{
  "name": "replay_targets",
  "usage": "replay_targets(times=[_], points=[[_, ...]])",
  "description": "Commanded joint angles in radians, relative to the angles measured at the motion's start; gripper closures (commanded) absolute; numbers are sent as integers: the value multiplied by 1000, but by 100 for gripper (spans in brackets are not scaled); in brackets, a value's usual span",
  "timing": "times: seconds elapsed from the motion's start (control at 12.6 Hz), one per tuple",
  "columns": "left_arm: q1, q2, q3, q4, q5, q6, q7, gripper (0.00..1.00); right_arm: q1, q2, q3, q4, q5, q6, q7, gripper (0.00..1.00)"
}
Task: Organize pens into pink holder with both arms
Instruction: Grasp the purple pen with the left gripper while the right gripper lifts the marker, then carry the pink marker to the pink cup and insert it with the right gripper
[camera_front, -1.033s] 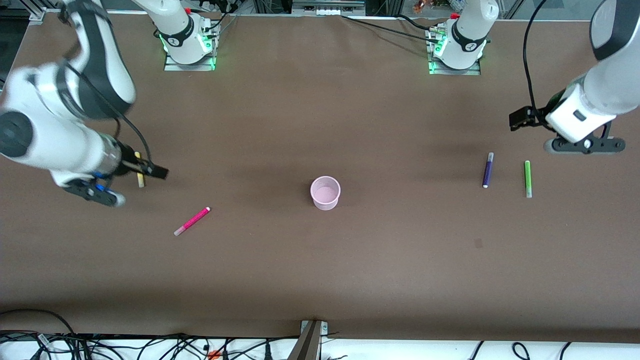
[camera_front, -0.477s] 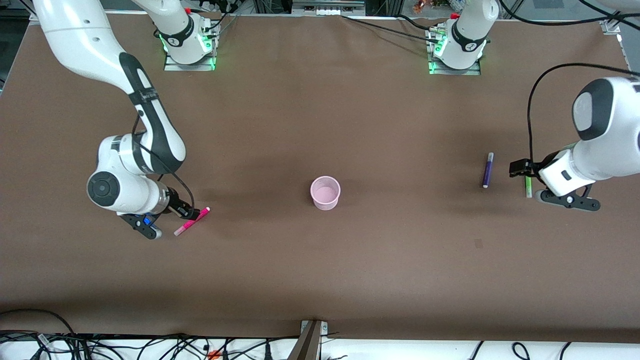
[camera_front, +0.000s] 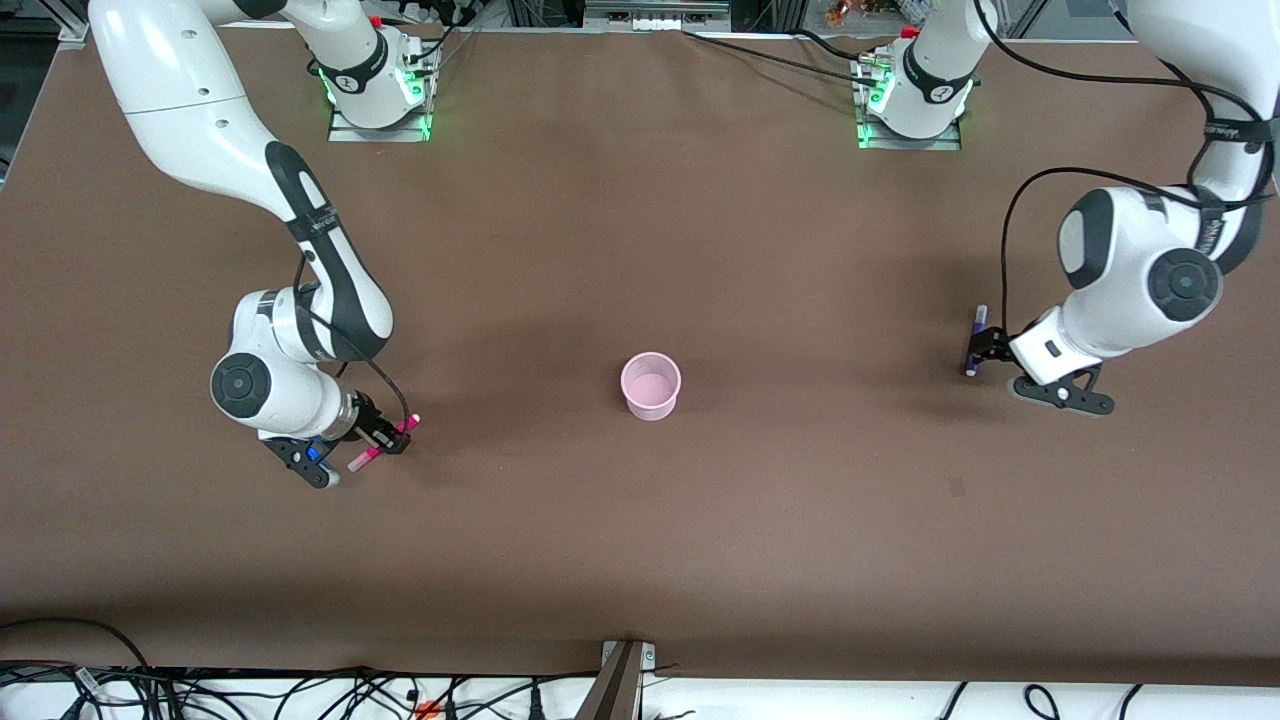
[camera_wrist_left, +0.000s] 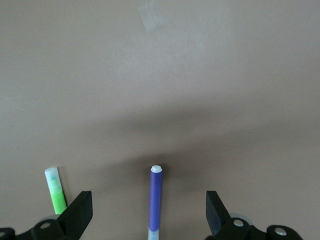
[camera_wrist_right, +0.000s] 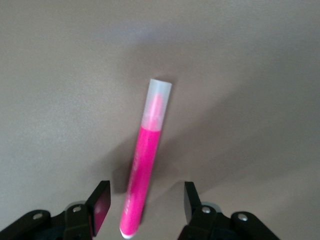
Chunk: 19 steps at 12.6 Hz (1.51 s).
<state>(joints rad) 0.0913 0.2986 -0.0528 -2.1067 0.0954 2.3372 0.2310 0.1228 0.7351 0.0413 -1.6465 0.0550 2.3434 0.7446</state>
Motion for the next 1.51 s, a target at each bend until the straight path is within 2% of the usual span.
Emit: replay_targets(times=[0.0, 0.08, 0.16, 0.24, 0.4, 0.56, 0.64, 0.72, 0.87, 1.11, 1.27, 1.43], points=[[43, 40, -4, -68, 38, 146, 22, 0, 1, 15, 3, -4, 14, 45, 7, 60], [51, 80, -4, -68, 38, 184, 24, 0, 3, 15, 5, -4, 16, 37, 6, 83], [54, 111, -4, -68, 40, 214, 30, 0, 4, 15, 8, -4, 16, 33, 1, 100], [53, 131, -5, -67, 41, 221, 45, 7, 4, 12, 20, -4, 16, 16, 7, 100], [53, 145, -5, -65, 43, 225, 51, 38, 3, -8, 64, 33, 20, -137, 44, 100], [50, 146, -5, -64, 41, 225, 51, 59, 4, -11, 86, 111, 168, -310, 62, 100], [51, 146, -5, -64, 43, 223, 51, 73, 8, -16, 86, 151, 274, -405, 73, 100], [51, 146, -5, -64, 41, 223, 51, 80, 12, -19, 86, 174, 389, -480, 91, 100], [51, 148, -7, -65, 43, 222, 54, 80, 27, -33, 95, 183, 568, -565, 152, 100], [51, 162, -13, -67, 43, 215, 59, 80, 46, -34, 150, 183, 875, -549, 303, 100], [50, 157, -15, -64, 43, 208, 65, 96, 96, -26, 155, 183, 1020, -471, 326, 100], [50, 145, -16, -49, 41, 170, 102, 100, 161, -14, 155, 183, 1124, -356, 361, 100]])
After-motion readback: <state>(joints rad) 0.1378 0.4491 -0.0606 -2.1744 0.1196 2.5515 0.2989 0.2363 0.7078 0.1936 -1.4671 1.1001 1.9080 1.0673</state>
